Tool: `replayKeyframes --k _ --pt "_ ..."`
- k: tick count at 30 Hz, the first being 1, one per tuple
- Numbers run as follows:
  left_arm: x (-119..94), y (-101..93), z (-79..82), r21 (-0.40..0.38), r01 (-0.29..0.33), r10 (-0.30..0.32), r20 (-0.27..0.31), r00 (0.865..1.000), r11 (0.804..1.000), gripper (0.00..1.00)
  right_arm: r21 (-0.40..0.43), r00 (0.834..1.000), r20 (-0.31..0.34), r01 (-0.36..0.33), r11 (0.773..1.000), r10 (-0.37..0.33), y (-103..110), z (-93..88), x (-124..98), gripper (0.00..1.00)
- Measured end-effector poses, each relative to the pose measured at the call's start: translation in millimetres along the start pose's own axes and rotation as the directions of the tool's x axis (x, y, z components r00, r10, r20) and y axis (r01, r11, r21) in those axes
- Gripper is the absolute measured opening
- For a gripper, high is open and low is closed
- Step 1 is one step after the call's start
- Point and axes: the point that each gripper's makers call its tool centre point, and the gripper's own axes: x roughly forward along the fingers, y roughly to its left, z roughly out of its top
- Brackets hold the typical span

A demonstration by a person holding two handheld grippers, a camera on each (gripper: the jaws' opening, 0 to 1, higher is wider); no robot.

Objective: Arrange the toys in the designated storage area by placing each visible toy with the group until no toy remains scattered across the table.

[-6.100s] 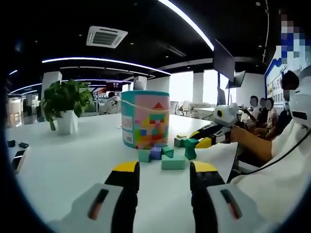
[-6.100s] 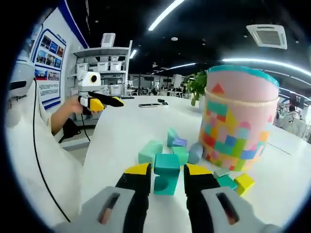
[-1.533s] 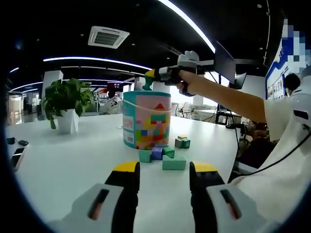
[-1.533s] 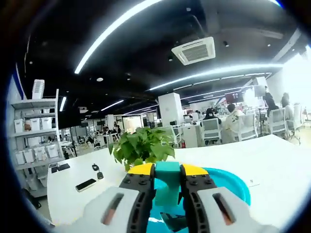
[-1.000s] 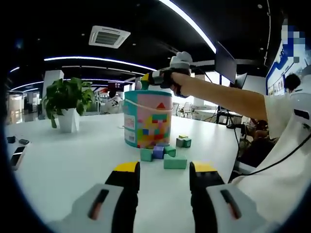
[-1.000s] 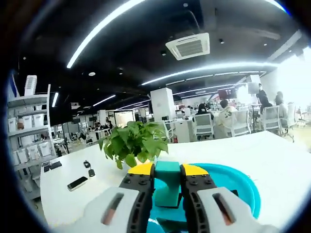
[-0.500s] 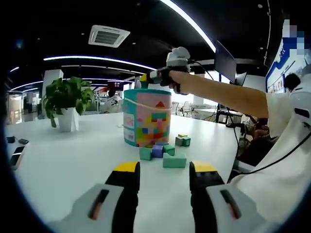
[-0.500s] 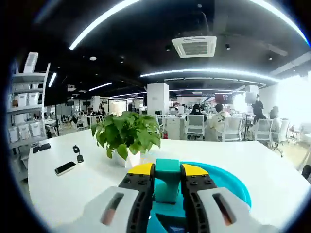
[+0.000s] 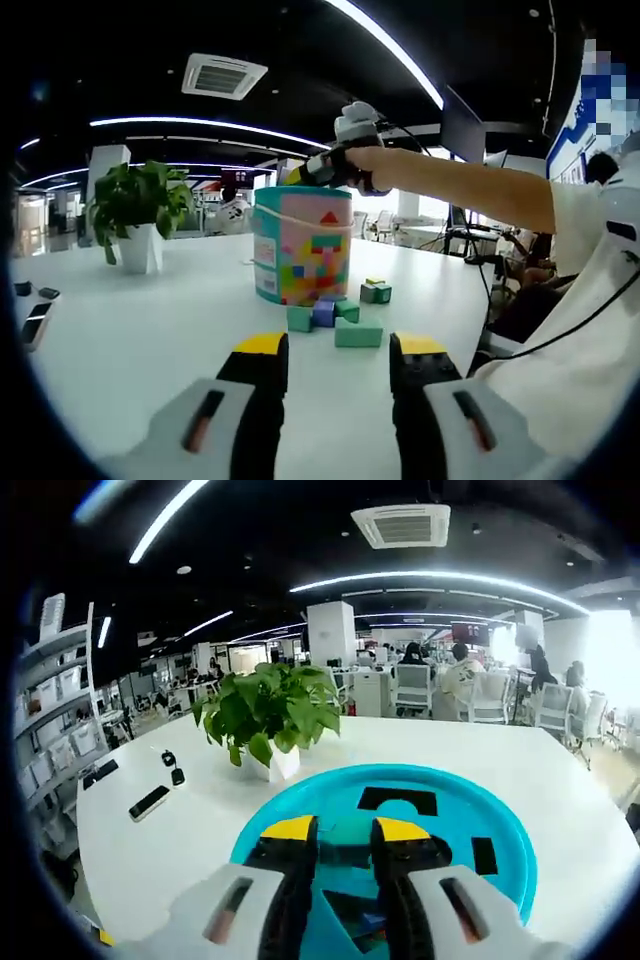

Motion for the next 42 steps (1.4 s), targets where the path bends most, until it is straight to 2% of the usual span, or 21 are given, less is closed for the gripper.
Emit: replayKeyframes --k 4,6,7,9,13,16,19,21,22,23,26,29,30,32,33,34,36,37,40,42 --pt "0 1.3 1.1 -0.003 -0.002 0.002 0.003 1.0 1.0 0.41 0.009 0.999 0.035 -0.009 1.0 0.009 0 8.8 -4 0.28" --pt "1 1.0 0.5 0.0 0.0 0.0 0.0 1.0 1.0 0.41 -0.012 0.997 0.07 -0.018 1.0 0.019 -1 18.9 -10 0.25" --pt "1 0.7 0.2 0.0 0.0 0.0 -0.001 1.0 1.0 0.41 -0.057 0.992 0.114 -0.054 0.997 0.061 3 26.9 -12 0.23" --pt "0 1.3 -0.1 -0.002 -0.002 0.002 -0.001 1.0 1.0 0.41 -0.054 0.992 0.112 -0.052 0.997 0.058 -1 29.1 -18 0.24" --pt "0 0.7 0.1 -0.001 -0.002 0.002 -0.001 1.0 1.0 0.41 -0.068 0.986 0.127 -0.103 0.992 0.111 -2 32.3 -26 0.31" --pt "0 0.6 3.7 -0.014 -0.003 0.003 0.014 1.0 1.0 0.41 -0.118 0.98 0.138 -0.13 0.985 0.146 -3 33.4 -34 0.33" --pt "0 3.1 6.3 -0.034 -0.006 0.007 0.027 1.0 0.999 0.4 -0.092 0.978 0.141 -0.143 0.985 0.155 -7 31.8 -39 0.39" --pt "0 3.3 6.0 -0.028 -0.005 0.006 0.022 1.0 1.0 0.4 -0.035 0.969 0.143 -0.201 0.979 0.204 -4 31.7 -43 0.42" --pt "-1 3.1 6.6 -0.021 -0.007 0.007 0.02 1.0 1.0 0.4 0.013 0.964 0.159 -0.217 0.976 0.212 -6 34.7 -47 0.44" --pt "-2 3.5 6.9 -0.005 -0.011 0.011 0.015 1.0 1.0 0.4 0.025 0.963 0.17 -0.218 0.976 0.21 -12 37.7 -51 0.43" --pt "-1 5.1 5.5 0.001 -0.019 0.019 0.005 1.0 1.0 0.4 -0.015 0.963 0.183 -0.2 0.98 0.2 -17 44.9 -56 0.42" --pt "0 4.7 3.1 0.001 -0.018 0.018 -0.001 1.0 1.0 0.4 0.005 0.943 0.232 -0.245 0.97 0.237 -17 58.5 -65 0.42" --pt "0 4.1 2.1 0.001 -0.015 0.015 -0.005 1.0 1.0 0.4 0.006 0.942 0.235 -0.246 0.969 0.238 -18 59.8 -69 0.42" --pt "1 4.2 1.1 0.001 -0.016 0.016 -0.009 1.0 1.0 0.4 -0.057 0.936 0.24 -0.249 0.967 0.256 -15 60.8 -75 0.42" --pt "1 4.4 1.2 0.001 -0.016 0.016 -0.009 1.0 1.0 0.4 -0.08 0.937 0.237 -0.246 0.966 0.258 -14 59.8 -77 0.41" --pt "0 4.5 2.0 0.001 -0.017 0.017 -0.008 1.0 1.0 0.4 -0.148 0.942 0.211 -0.232 0.961 0.26 -13 53.8 -79 0.4" --pt "-1 3.5 3.4 0.005 -0.016 0.016 -0.006 1.0 1.0 0.4 -0.258 0.941 0.182 -0.235 0.937 0.286 -6 45.1 -82 0.39" --pt "-1 3.6 3.6 0.007 -0.016 0.016 -0.006 1.0 1.0 0.4 -0.273 0.94 0.178 -0.237 0.932 0.291 -5 43.7 -83 0.39" --pt "-2 6.2 2.7 0.005 -0.023 0.023 -0.006 1.0 1.0 0.4 -0.227 0.915 0.209 -0.297 0.927 0.344 3 38.4 -94 0.36" --pt "-2 7.9 2.8 -0.004 -0.029 0.029 -0.004 1.0 1.0 0.4 -0.245 0.905 0.213 -0.316 0.917 0.368 6 35.2 -100 0.33"
